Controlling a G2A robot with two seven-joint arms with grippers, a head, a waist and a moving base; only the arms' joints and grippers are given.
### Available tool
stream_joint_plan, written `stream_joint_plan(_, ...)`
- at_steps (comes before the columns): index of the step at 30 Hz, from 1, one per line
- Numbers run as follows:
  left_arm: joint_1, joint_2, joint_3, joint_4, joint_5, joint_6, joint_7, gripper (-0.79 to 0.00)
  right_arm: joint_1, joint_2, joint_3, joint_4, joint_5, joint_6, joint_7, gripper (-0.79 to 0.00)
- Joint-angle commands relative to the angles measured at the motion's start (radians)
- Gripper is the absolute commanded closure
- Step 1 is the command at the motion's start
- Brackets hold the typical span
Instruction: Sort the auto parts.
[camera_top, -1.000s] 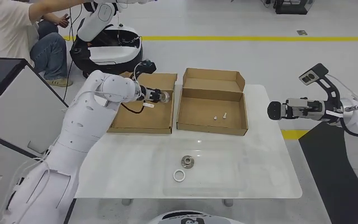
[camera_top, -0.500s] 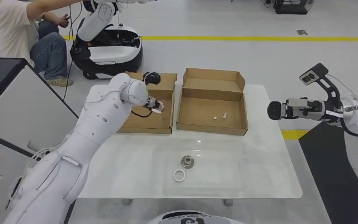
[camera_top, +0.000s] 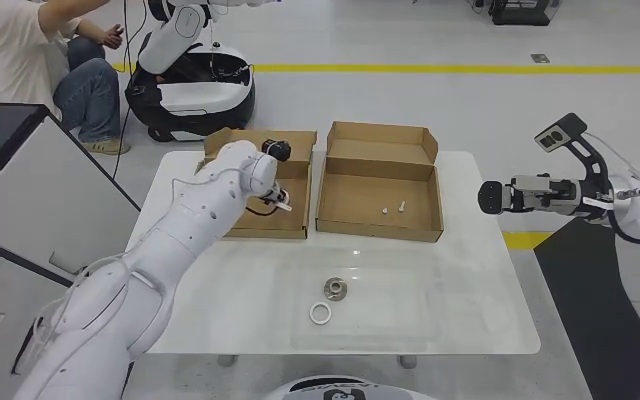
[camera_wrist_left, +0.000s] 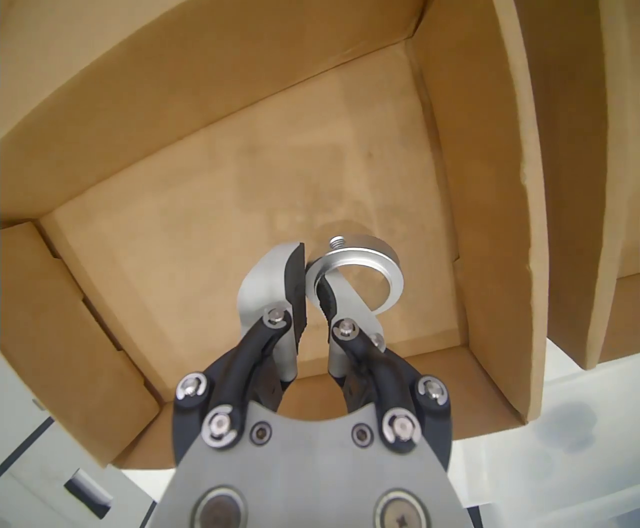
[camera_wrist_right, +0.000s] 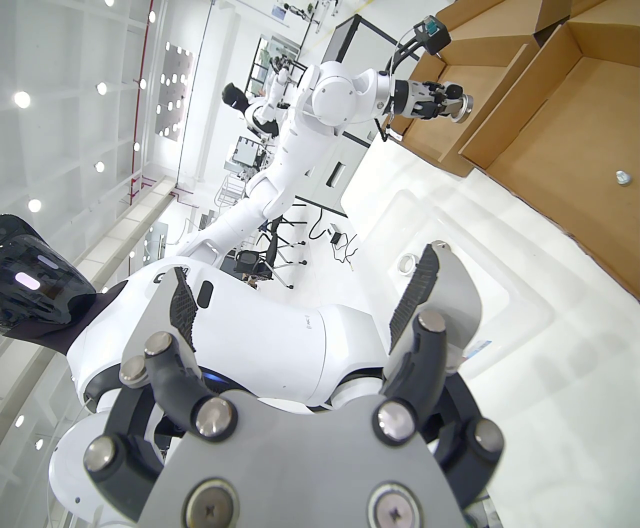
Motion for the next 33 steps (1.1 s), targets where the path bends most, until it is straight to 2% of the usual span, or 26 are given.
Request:
stream_joint_plan(1,-0.003,-0.008,0.012,0.016,0.016,0.003,0.001,0.0,0.0,0.0,0.0,0.0,0.0,0.0,0.0,-0.785)
stream_joint_plan(13,-0.011,-0.05,0.043,0.105,0.052,0.006,0.012,-0.015,0.0,0.0,0.0,0.0,0.0,0.0,0.0,-0.785)
stream_joint_plan(19,-0.014,-0.066,0.048,0.135,0.064,0.003,0.011,-0.194,0.0,0.0,0.0,0.0,0.0,0.0,0.0,-0.785)
stream_joint_plan(21,-0.015,-0.071,0.047,0.141,0.066,0.002,0.011,-0.326,0.0,0.0,0.0,0.0,0.0,0.0,0.0,-0.785)
stream_joint_plan(22,-0.017,-0.072,0.046,0.144,0.068,0.002,0.009,-0.36,0.0,0.0,0.0,0.0,0.0,0.0,0.0,-0.785)
stream_joint_plan(23,-0.017,-0.074,0.045,0.146,0.07,0.002,0.008,-0.471,0.0,0.0,0.0,0.0,0.0,0.0,0.0,-0.785)
stream_joint_plan(24,-0.018,-0.075,0.044,0.148,0.071,0.002,0.007,-0.634,0.0,0.0,0.0,0.0,0.0,0.0,0.0,-0.785)
stream_joint_plan(25,-0.019,-0.077,0.042,0.149,0.073,0.001,0.007,-0.72,0.0,0.0,0.0,0.0,0.0,0.0,0.0,-0.785)
stream_joint_plan(26,-0.021,-0.078,0.04,0.151,0.075,0.0,0.006,-0.76,0.0,0.0,0.0,0.0,0.0,0.0,0.0,-0.785)
stream_joint_plan(33,-0.035,-0.073,0.016,0.132,0.114,0.013,-0.008,-0.785,0.0,0.0,0.0,0.0,0.0,0.0,0.0,-0.785)
